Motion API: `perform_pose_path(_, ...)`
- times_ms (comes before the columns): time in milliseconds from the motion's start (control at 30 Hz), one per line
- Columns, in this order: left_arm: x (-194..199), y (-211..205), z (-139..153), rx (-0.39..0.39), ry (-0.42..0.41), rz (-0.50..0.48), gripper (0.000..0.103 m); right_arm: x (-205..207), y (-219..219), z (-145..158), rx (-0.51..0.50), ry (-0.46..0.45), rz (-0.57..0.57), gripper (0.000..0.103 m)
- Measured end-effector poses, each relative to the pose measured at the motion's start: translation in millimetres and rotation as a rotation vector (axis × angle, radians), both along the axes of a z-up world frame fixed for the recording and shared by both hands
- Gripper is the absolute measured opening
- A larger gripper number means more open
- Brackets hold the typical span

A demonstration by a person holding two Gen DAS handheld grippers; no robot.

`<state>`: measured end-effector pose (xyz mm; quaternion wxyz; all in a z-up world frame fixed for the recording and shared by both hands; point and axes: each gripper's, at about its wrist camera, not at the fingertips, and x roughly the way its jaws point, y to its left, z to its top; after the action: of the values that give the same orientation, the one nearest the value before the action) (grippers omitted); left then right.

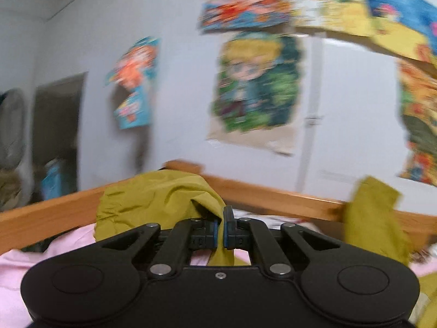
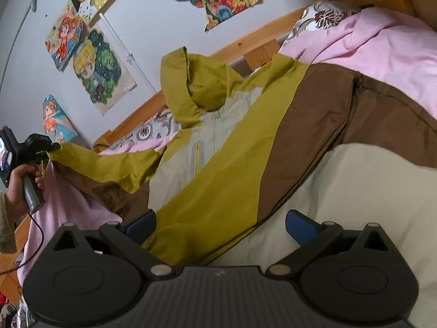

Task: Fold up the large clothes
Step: 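Grasp the other olive sleeve cuff with the left gripper and lift it, then carry the sleeve across the jacket front with the left gripper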

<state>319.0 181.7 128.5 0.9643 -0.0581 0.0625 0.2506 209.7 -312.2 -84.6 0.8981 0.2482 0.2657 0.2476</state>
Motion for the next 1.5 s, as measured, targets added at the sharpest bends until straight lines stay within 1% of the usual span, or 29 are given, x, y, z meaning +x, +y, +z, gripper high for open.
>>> perform_pose_path(67, -0.4, -21.8, -1.3, 0.068, 0.01, -0.019, 0.004, -1.6, -3.3, 2.2, 0.012, -0.005, -0.008, 0.103)
perform_pose_path(100, 0.3, -28.1, -2.5, 0.08, 0.014, -0.018, 0.004, -2.7, -5.1, 3.2, 0.015, -0.01, -0.01, 0.103)
perform_pose_path(167, 3.3, -29.9, -3.8, 0.064, 0.014, 0.0, 0.004, -4.6, -7.8, 5.2, 0.017, -0.018, -0.015, 0.103)
perform_pose_path(233, 3.3, -23.6, -0.9, 0.026, 0.007, 0.035, 0.004, -5.9, -10.5, 6.6, 0.023, -0.018, -0.02, 0.103)
perform_pose_path(267, 3.5, -18.2, 3.3, 0.011, 0.011, 0.051, 0.004, -6.1, -11.7, 7.2, 0.027, -0.018, -0.022, 0.103)
perform_pose_path(367, 4.2, -0.5, 19.3, 0.004, 0.033, 0.078, 0.004, -6.0, -14.0, 8.9, 0.035, -0.021, -0.03, 0.103)
perform_pose_path(467, 4.0, 16.1, 33.6, 0.01, 0.089, 0.107, 0.004, -5.1, -14.9, 8.1, 0.037, -0.019, -0.03, 0.103)
perform_pose_path(567, 12.7, 40.9, 36.5, -0.007, 0.172, 0.164, 0.006, -5.4, -12.4, 6.6, 0.038, -0.007, -0.025, 0.103)
perform_pose_path(600, 16.3, 50.6, 33.9, -0.014, 0.196, 0.179, 0.011, -5.7, -11.4, 6.1, 0.038, -0.004, -0.022, 0.103)
perform_pose_path(667, 22.8, 74.7, 23.5, -0.054, 0.251, 0.198, 0.015, -6.0, -9.1, 5.0, 0.032, 0.0, -0.015, 0.103)
perform_pose_path(700, 23.8, 86.9, 18.4, -0.094, 0.269, 0.199, 0.023, -6.4, -7.8, 4.6, 0.029, 0.001, -0.012, 0.103)
perform_pose_path(733, 21.7, 98.6, 13.2, -0.146, 0.276, 0.2, 0.025, -6.7, -6.9, 4.4, 0.026, 0.001, -0.009, 0.103)
perform_pose_path(767, 15.2, 109.2, 7.8, -0.205, 0.261, 0.206, 0.028, -7.1, -6.6, 4.2, 0.022, 0.002, -0.008, 0.103)
perform_pose_path(833, -3.7, 123.6, 1.4, -0.306, 0.193, 0.177, 0.036, -7.6, -6.1, 3.9, 0.019, 0.002, -0.009, 0.103)
perform_pose_path(867, -12.9, 127.3, 0.0, -0.338, 0.165, 0.162, 0.044, -7.3, -5.8, 3.3, 0.019, 0.004, -0.01, 0.103)
perform_pose_path(900, -21.1, 129.0, 0.0, -0.354, 0.147, 0.154, 0.054, -6.9, -5.6, 2.6, 0.019, 0.007, -0.01, 0.103)
perform_pose_path(933, -28.3, 128.9, 0.7, -0.354, 0.134, 0.154, 0.058, -6.4, -4.9, 1.6, 0.019, 0.013, -0.01, 0.103)
perform_pose_path(967, -36.1, 127.0, 2.2, -0.335, 0.121, 0.163, 0.067, -6.0, -4.2, 0.4, 0.021, 0.017, -0.009, 0.103)
perform_pose_path(1033, -47.9, 121.2, 6.3, -0.289, 0.099, 0.175, 0.082, -6.0, -2.4, -1.6, 0.021, 0.025, -0.003, 0.103)
perform_pose_path(1067, -52.3, 118.1, 9.3, -0.266, 0.097, 0.178, 0.086, -6.2, -1.4, -2.0, 0.02, 0.028, 0.001, 0.103)
perform_pose_path(1100, -56.3, 114.9, 11.9, -0.229, 0.096, 0.209, 0.093, -6.6, -1.4, -2.5, 0.019, 0.028, 0.004, 0.103)
perform_pose_path(1167, -65.3, 105.7, 18.1, -0.14, 0.079, 0.283, 0.098, -7.6, -0.1, -2.0, 0.02, 0.026, 0.009, 0.103)
perform_pose_path(1200, -71.1, 101.5, 19.7, -0.105, 0.07, 0.289, 0.099, -7.8, -0.4, -1.3, 0.02, 0.024, 0.011, 0.103)
perform_pose_path(1233, -77.8, 96.8, 21.0, -0.078, 0.069, 0.27, 0.099, -8.2, -0.3, -0.8, 0.02, 0.022, 0.01, 0.103)
perform_pose_path(1300, -90.8, 85.6, 19.0, -0.05, 0.085, 0.183, 0.097, -8.4, -0.8, -0.4, 0.019, 0.02, 0.009, 0.103)
perform_pose_path(1400, -107.2, 59.6, 2.3, -0.035, 0.164, 0.003, 0.096, -6.9, -1.3, -2.6, 0.022, 0.031, 0.008, 0.103)
perform_pose_path(1500, -112.9, 31.7, -23.1, -0.033, 0.246, -0.176, 0.094, -6.0, -0.7, -5.4, 0.02, 0.042, 0.013, 0.103)
